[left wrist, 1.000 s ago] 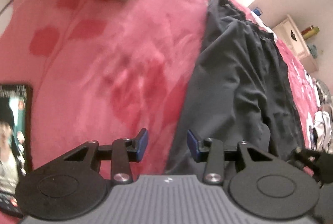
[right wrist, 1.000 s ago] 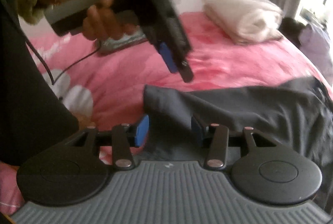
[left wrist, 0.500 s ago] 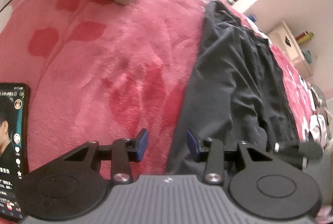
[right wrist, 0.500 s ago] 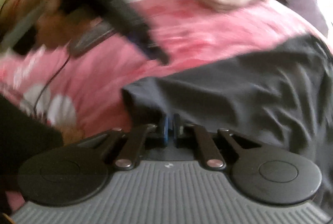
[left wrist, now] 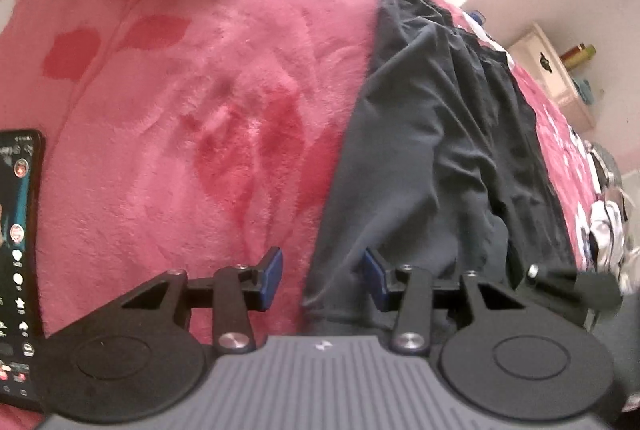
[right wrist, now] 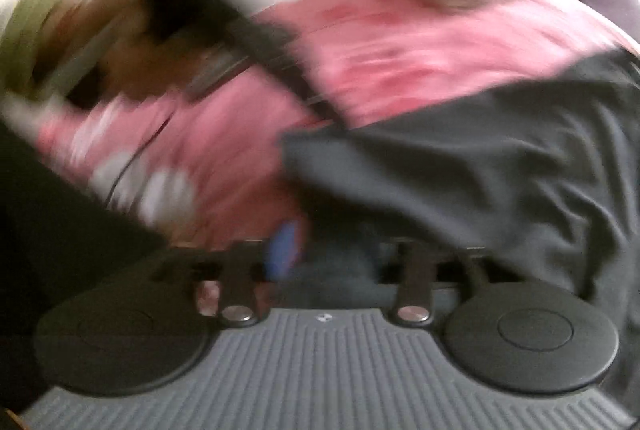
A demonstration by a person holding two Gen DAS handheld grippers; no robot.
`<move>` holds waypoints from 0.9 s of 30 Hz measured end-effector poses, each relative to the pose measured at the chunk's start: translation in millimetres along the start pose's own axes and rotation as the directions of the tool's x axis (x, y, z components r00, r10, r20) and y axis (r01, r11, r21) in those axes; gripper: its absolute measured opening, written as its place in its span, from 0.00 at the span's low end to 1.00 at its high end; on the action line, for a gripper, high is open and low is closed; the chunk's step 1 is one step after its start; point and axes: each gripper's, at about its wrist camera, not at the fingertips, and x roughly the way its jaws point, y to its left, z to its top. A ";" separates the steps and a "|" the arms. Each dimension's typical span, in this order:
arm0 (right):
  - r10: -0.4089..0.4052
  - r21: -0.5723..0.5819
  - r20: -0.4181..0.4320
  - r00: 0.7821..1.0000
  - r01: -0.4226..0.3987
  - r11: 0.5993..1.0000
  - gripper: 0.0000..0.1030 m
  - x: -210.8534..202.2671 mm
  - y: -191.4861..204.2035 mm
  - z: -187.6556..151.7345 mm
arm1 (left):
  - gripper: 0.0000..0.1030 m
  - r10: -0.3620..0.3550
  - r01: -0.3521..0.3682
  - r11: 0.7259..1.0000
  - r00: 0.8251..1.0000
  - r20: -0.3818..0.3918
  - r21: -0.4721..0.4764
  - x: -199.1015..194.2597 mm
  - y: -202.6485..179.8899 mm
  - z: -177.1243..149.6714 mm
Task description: Fold clothes
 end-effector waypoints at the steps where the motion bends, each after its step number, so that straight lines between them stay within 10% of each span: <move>1: -0.002 -0.032 -0.019 1.000 0.001 0.999 0.66 6.1 9.1 -2.5 | 0.44 0.000 0.000 1.000 1.000 -0.001 -0.002 1.7 -0.2 0.8; 3: -0.037 -0.037 -0.042 0.998 0.035 0.999 0.57 12.6 9.0 -5.4 | 0.44 -0.001 0.001 1.000 1.000 -0.004 0.004 3.6 -1.7 1.7; 5: -0.073 -0.039 -0.063 0.995 0.071 0.997 0.13 18.7 7.6 -8.1 | 0.44 -0.004 0.004 1.000 1.000 0.000 0.013 2.9 -3.2 2.6; 8: 0.003 0.191 -0.048 0.999 0.007 0.982 0.01 9.3 -32.6 -8.6 | 0.44 -0.012 0.012 1.000 1.000 0.012 0.023 -1.0 -4.9 3.7; 19: 0.120 0.759 0.103 0.987 -0.157 0.632 0.01 -16.3 -150.9 -31.9 | 0.49 -0.113 0.101 0.982 0.991 0.067 0.159 -30.6 -21.4 10.9; 24: 0.103 0.790 0.138 0.985 -0.172 0.588 0.01 -25.0 -162.7 -35.5 | 0.50 -0.195 0.193 0.940 0.981 -0.024 0.283 -31.1 -39.7 -2.5; 27: 0.099 0.791 0.151 0.984 -0.180 0.585 0.01 -27.4 -165.9 -35.1 | 0.51 -0.098 0.109 0.919 0.994 -0.048 0.380 -16.5 -58.4 -23.0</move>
